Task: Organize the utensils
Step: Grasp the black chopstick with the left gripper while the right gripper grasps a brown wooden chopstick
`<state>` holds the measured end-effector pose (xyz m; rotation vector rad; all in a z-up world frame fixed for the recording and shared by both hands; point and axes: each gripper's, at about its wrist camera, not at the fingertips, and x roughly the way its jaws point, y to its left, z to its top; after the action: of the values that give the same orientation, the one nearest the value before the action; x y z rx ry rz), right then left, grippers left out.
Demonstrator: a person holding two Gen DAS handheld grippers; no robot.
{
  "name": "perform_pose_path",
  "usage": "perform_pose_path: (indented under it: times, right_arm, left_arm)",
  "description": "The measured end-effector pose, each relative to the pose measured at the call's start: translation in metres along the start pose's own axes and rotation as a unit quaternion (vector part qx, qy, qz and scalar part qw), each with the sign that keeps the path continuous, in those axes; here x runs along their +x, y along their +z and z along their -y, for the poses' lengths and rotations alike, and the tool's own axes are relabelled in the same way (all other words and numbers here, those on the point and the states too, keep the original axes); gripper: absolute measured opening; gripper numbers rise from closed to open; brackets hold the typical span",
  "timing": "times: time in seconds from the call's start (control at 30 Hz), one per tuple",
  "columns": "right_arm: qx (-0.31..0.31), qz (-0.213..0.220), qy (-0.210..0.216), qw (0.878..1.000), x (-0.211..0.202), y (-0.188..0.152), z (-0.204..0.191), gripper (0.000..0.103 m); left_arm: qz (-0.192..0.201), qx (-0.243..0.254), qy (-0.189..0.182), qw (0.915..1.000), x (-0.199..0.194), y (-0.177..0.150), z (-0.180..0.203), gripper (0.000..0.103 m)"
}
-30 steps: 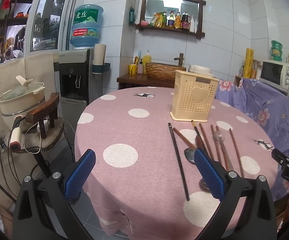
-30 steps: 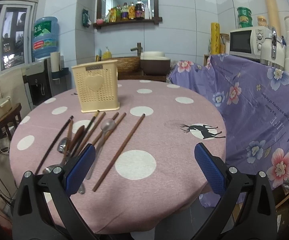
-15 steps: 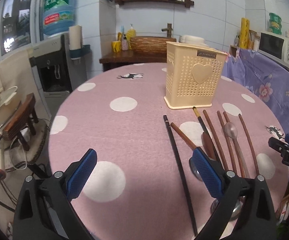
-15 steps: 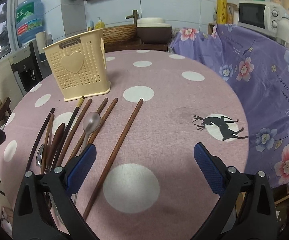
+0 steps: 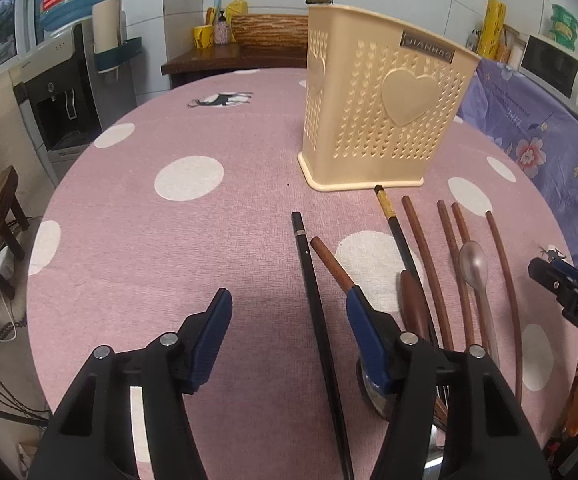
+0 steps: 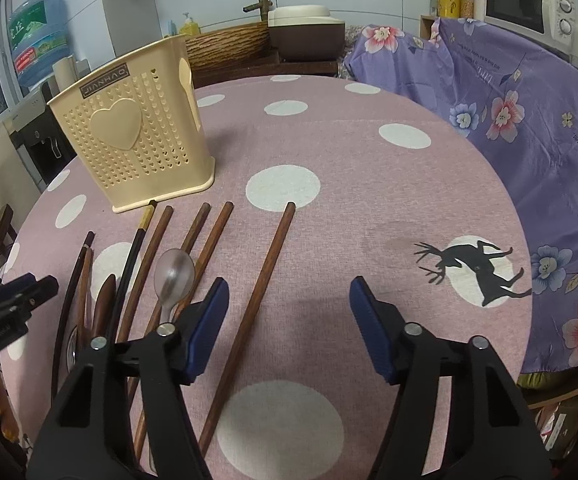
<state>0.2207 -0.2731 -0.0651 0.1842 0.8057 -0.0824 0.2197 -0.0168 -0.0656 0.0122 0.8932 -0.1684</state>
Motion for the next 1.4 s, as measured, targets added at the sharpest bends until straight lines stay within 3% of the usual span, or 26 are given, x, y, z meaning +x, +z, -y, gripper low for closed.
perform_pose_path:
  times: [0.27, 0.53, 0.63, 1.0, 1.2, 1.4]
  right_arm:
    - [0.002, -0.026, -0.011, 1.0, 0.022, 0.012, -0.006, 0.044]
    - [0.005, -0.028, -0.017, 0.999, 0.026, 0.015, -0.006, 0.043]
    - [0.009, -0.029, -0.019, 0.999, 0.028, 0.017, -0.004, 0.043]
    - [0.005, -0.057, -0.02, 0.998, 0.052, 0.026, -0.012, 0.029]
    - [-0.011, -0.054, -0.029, 0.998, 0.061, 0.033, -0.022, 0.025]
    - [-0.023, -0.051, -0.033, 0.998, 0.068, 0.039, -0.028, 0.013]
  left_arm:
    - [-0.021, -0.004, 0.001, 0.9998, 0.015, 0.003, -0.001, 0.048]
    - [-0.026, 0.019, 0.02, 0.9993, 0.032, 0.016, 0.007, 0.043]
    - [-0.026, 0.027, 0.031, 0.9988, 0.039, 0.024, 0.009, 0.036]
    - [-0.025, 0.039, 0.032, 0.9984, 0.041, 0.028, 0.015, 0.018]
    - [-0.025, 0.043, 0.029, 0.9983, 0.041, 0.027, 0.016, 0.015]
    - [-0.026, 0.045, 0.027, 0.9983, 0.042, 0.028, 0.017, 0.012]
